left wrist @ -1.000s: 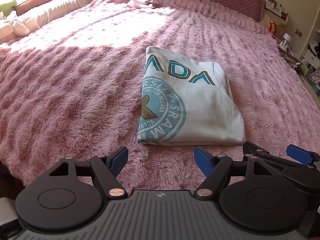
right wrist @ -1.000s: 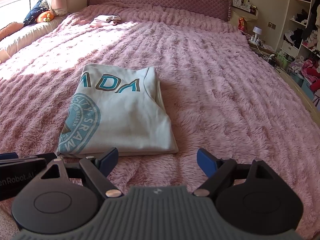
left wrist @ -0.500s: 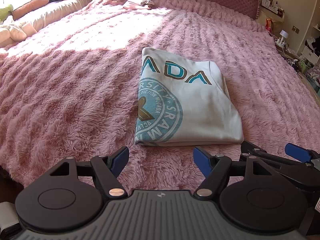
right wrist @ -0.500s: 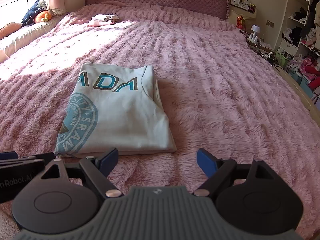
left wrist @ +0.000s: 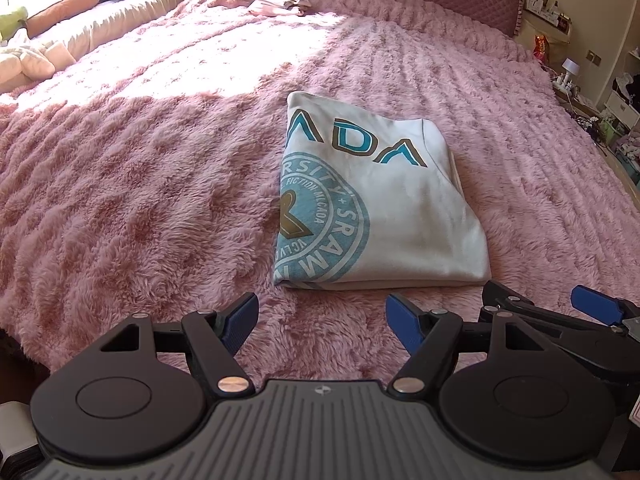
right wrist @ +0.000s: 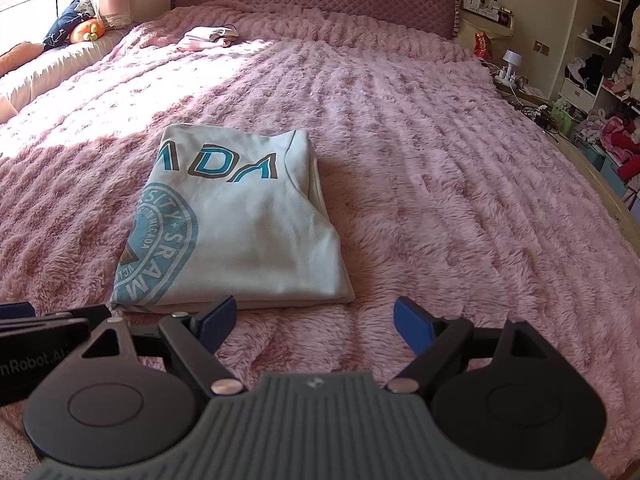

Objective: Fold small clothes

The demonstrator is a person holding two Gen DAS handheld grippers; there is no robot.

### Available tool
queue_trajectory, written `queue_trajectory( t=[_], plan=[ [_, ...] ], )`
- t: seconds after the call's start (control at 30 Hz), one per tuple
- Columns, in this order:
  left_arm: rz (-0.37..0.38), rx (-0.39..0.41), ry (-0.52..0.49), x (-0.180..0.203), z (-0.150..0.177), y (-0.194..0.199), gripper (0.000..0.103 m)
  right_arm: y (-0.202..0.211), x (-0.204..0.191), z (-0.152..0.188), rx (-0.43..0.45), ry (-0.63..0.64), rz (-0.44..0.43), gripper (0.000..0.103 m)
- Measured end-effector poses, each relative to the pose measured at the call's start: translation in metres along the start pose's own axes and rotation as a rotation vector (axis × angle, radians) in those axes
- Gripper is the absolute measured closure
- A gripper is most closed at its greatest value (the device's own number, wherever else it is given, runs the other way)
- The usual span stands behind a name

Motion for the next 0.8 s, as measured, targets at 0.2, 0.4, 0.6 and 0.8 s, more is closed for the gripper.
queue_trajectory(
  t=[0.2, 0.4, 0.6, 0.8],
  plan=[
    [-0.038, -0.025, -0.023, 0.0008, 0.0005, -0.0024, 0.018, -0.0031, -0.0032, 0.0032, -0.01, 0.017, 0.006, 0.021],
    [-0.031, -0.028, -0.014, -0.0004, 0.0001, -0.002, 0.018, -0.0035, -0.0043, 0.0044, -0.013, 0.013, 0.002, 0.021],
    [-0.035, -0.036, -0.009, -0.0013, 0.0001, -0.0027, 0.018, -0.0029, -0.0038, 0.0045, -0.014, 0.01, 0.0, 0.021],
    [-0.031, -0.047, -0.003, -0.0011, 0.0007, -0.004, 0.018, -0.0037, -0.0027, 0.0035, -0.02, 0.013, 0.003, 0.021]
  ],
)
Point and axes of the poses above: each gripper's, at about its wrist camera, not at the fingertips, and y roughly against the way its jaws point, x to its right, z to its underside, the point moved 3 cm from there along -y, roughly the way its jaws point, and after that the axes turned 14 degrees about -y, right-handed, at the moved point
